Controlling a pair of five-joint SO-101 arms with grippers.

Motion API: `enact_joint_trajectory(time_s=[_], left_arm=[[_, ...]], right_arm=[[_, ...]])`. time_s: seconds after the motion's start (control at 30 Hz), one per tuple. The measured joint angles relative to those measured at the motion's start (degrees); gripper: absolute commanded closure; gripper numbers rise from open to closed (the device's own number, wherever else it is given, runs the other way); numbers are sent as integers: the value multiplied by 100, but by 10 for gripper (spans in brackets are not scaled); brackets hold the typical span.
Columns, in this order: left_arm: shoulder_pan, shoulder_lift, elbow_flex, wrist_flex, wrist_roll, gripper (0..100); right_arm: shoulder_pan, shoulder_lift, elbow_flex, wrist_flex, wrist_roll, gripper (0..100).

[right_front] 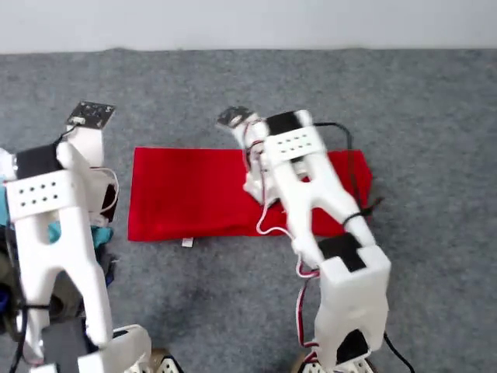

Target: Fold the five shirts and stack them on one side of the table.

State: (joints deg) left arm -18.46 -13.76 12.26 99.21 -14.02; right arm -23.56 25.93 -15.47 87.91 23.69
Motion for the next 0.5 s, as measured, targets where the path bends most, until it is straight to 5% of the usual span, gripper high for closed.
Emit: enact_joint_trajectory(time_s=[0.5], left_arm=[[0, -598, 448, 0, 0, 985]], right_arm=[[-378, 923, 0, 158, -26, 953]])
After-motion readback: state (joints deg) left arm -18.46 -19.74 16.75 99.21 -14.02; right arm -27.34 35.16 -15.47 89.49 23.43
